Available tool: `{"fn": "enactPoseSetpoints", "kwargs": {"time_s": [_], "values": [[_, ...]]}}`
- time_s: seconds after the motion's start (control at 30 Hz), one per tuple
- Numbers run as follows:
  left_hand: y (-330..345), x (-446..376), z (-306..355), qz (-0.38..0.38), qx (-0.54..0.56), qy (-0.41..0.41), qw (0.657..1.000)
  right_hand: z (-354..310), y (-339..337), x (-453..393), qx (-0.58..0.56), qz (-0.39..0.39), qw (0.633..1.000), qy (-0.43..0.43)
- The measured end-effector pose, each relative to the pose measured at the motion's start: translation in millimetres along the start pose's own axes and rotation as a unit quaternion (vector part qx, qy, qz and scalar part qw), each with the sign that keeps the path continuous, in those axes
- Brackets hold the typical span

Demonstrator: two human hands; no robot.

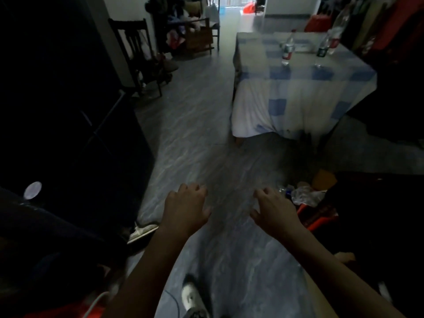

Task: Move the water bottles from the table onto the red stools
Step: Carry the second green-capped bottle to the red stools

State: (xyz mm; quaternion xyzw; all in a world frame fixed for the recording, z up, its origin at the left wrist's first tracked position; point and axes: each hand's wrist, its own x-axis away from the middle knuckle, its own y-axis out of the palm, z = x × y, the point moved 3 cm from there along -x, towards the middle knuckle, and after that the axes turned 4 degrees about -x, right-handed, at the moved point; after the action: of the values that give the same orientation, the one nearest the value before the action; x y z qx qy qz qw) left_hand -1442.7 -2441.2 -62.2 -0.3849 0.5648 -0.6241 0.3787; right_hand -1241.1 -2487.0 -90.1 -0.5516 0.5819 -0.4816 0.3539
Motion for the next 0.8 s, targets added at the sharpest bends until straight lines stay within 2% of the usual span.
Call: {"fn": "enactPoseSetpoints", "kwargs": {"time_s": [0.17,0.4,0.57,0.8], "values": [[9,-68,1,-0.016,-0.01,0.018,1.0,14,-3,-45,-0.053,-0.011,0.998,0.025],[-5,-187,-18,-0.006,-0.013,0.038,0.999,19,-36,-162,-0.029,0.013,0.998,0.046],[-30,-279,-32,0.032,-0.018,0.065,0.997,14,-62,-249,-0.027,0.024,0.998,0.059],[-44,-375,-27,0.042,-0.022,0.109,0.993,32,-77,-324,-0.032,0.044,0.994,0.099]]}}
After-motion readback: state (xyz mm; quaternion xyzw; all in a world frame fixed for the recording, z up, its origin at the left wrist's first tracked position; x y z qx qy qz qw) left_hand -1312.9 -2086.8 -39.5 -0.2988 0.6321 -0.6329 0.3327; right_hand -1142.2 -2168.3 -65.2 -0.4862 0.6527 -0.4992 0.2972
